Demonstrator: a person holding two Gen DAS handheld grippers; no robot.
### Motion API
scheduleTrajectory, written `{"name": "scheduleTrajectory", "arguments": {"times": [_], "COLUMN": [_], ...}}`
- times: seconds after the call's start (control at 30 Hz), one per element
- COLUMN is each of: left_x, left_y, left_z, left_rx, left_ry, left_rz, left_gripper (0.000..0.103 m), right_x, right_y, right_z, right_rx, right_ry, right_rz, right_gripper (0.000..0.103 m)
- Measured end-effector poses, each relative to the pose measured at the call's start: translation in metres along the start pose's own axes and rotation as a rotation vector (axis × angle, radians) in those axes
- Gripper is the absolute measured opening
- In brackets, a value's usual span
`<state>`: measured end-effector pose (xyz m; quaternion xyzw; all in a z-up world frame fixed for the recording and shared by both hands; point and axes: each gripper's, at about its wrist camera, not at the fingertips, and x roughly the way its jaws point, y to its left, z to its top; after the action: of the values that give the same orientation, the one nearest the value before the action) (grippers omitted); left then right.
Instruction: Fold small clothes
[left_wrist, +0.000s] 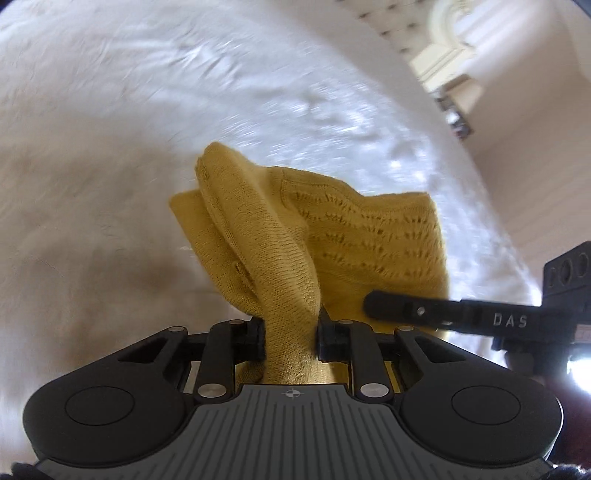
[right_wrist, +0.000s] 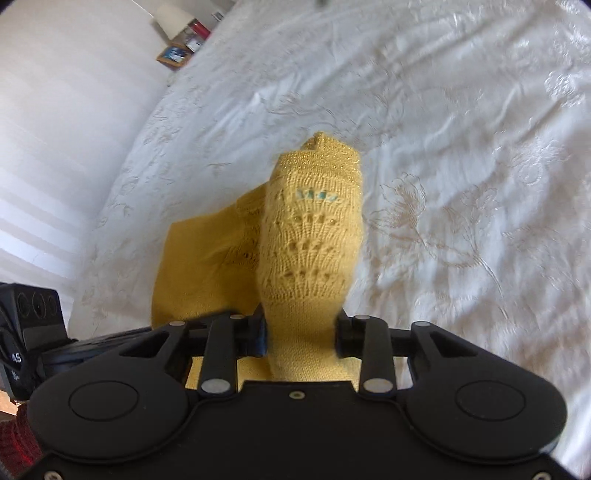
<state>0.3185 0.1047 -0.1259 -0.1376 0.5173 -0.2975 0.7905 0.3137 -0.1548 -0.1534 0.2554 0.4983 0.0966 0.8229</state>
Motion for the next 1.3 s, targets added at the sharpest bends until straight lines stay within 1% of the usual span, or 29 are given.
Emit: {"name": "scheduleTrajectory", "arguments": {"times": [0.13, 0.23, 0.3, 0.37, 0.47, 0.53, 0.57, 0.6, 0.63, 0.67, 0.7, 0.73, 0.77, 0.8, 0.83, 0.87, 0.9, 0.93, 0.97, 1.0, 1.03, 1.1, 1.2, 1.23, 1.27, 1.3], "left_x": [-0.032, -0.046, -0.054, -0.059, -0.063, -0.057, -0.054, -0.050, -0.043, -0.032, -0.019, -0.009, -0.004, -0.004, -0.008, -0.015, -0.023, -0.029, -0.033, -0.035, -0.032, -0.018, 0.013, 0.026, 0.038, 0.049], "left_y": [-0.029, -0.050, -0.063, -0.071, -0.077, -0.075, -0.071, -0.065, -0.059, -0.052, -0.044, -0.036, -0.028, -0.020, -0.016, -0.015, -0.018, -0.021, -0.025, -0.031, -0.035, -0.042, -0.046, -0.044, -0.041, -0.037], "left_z": [-0.022, -0.043, -0.062, -0.080, -0.104, -0.113, -0.117, -0.120, -0.123, -0.126, -0.130, -0.134, -0.136, -0.136, -0.134, -0.131, -0.127, -0.124, -0.119, -0.115, -0.110, -0.099, -0.088, -0.085, -0.084, -0.083], "left_rx": [0.055, 0.076, 0.094, 0.088, 0.069, 0.069, 0.061, 0.051, 0.059, 0.097, 0.136, 0.162, 0.172, 0.161, 0.145, 0.145, 0.160, 0.180, 0.195, 0.211, 0.224, 0.249, 0.284, 0.299, 0.311, 0.327], "left_ry": [-0.014, 0.006, 0.031, 0.067, 0.115, 0.127, 0.127, 0.122, 0.119, 0.135, 0.164, 0.192, 0.208, 0.207, 0.197, 0.172, 0.136, 0.101, 0.072, 0.045, 0.031, 0.024, 0.020, 0.036, 0.069, 0.113], "left_rz": [-0.049, -0.080, -0.092, -0.105, -0.114, -0.104, -0.085, -0.047, 0.020, 0.105, 0.191, 0.263, 0.291, 0.275, 0.269, 0.282, 0.289, 0.284, 0.276, 0.265, 0.252, 0.234, 0.249, 0.268, 0.298, 0.331], "left_gripper": [0.022, 0.022, 0.023, 0.023, 0.023, 0.023, 0.024, 0.026, 0.029, 0.029, 0.029, 0.027, 0.029, 0.030, 0.030, 0.029, 0.029, 0.030, 0.030, 0.033, 0.042, 0.050, 0.050, 0.050, 0.050, 0.051], "right_x": [-0.050, -0.081, -0.094, -0.104, -0.111, -0.114, -0.114, -0.113, -0.110, -0.107, -0.100, -0.093, -0.088, -0.086, -0.088, -0.093, -0.100, -0.104, -0.107, -0.107, -0.105, -0.091, -0.066, -0.058, -0.049, -0.043], "right_y": [0.009, 0.009, 0.009, 0.007, 0.005, 0.002, -0.001, -0.007, -0.014, -0.023, -0.035, -0.047, -0.059, -0.068, -0.072, -0.072, -0.068, -0.062, -0.055, -0.048, -0.043, -0.039, -0.048, -0.054, -0.062, -0.069], "right_z": [-0.029, -0.057, -0.077, -0.096, -0.118, -0.130, -0.132, -0.135, -0.136, -0.137, -0.139, -0.139, -0.139, -0.139, -0.140, -0.140, -0.142, -0.143, -0.145, -0.146, -0.145, -0.139, -0.132, -0.128, -0.129, -0.128], "right_rx": [0.026, 0.065, 0.087, 0.099, 0.100, 0.085, 0.076, 0.063, 0.051, 0.039, 0.038, 0.048, 0.065, 0.083, 0.104, 0.115, 0.112, 0.097, 0.070, 0.043, 0.023, 0.008, 0.020, 0.038, 0.049, 0.052], "right_ry": [-0.053, -0.066, -0.055, -0.028, 0.019, 0.036, 0.038, 0.034, 0.023, 0.008, 0.002, -0.004, -0.009, -0.017, -0.037, -0.064, -0.102, -0.132, -0.163, -0.184, -0.190, -0.161, -0.100, -0.072, -0.039, -0.015], "right_rz": [0.030, 0.056, 0.069, 0.081, 0.097, 0.087, 0.070, 0.032, -0.023, -0.110, -0.216, -0.301, -0.363, -0.399, -0.415, -0.407, -0.385, -0.364, -0.348, -0.336, -0.334, -0.370, -0.446, -0.472, -0.501, -0.518], "right_gripper": [0.042, 0.042, 0.042, 0.042, 0.042, 0.042, 0.042, 0.042, 0.043, 0.044, 0.047, 0.047, 0.047, 0.047, 0.047, 0.048, 0.058, 0.075, 0.083, 0.089, 0.088, 0.088, 0.091, 0.093, 0.095, 0.103]}}
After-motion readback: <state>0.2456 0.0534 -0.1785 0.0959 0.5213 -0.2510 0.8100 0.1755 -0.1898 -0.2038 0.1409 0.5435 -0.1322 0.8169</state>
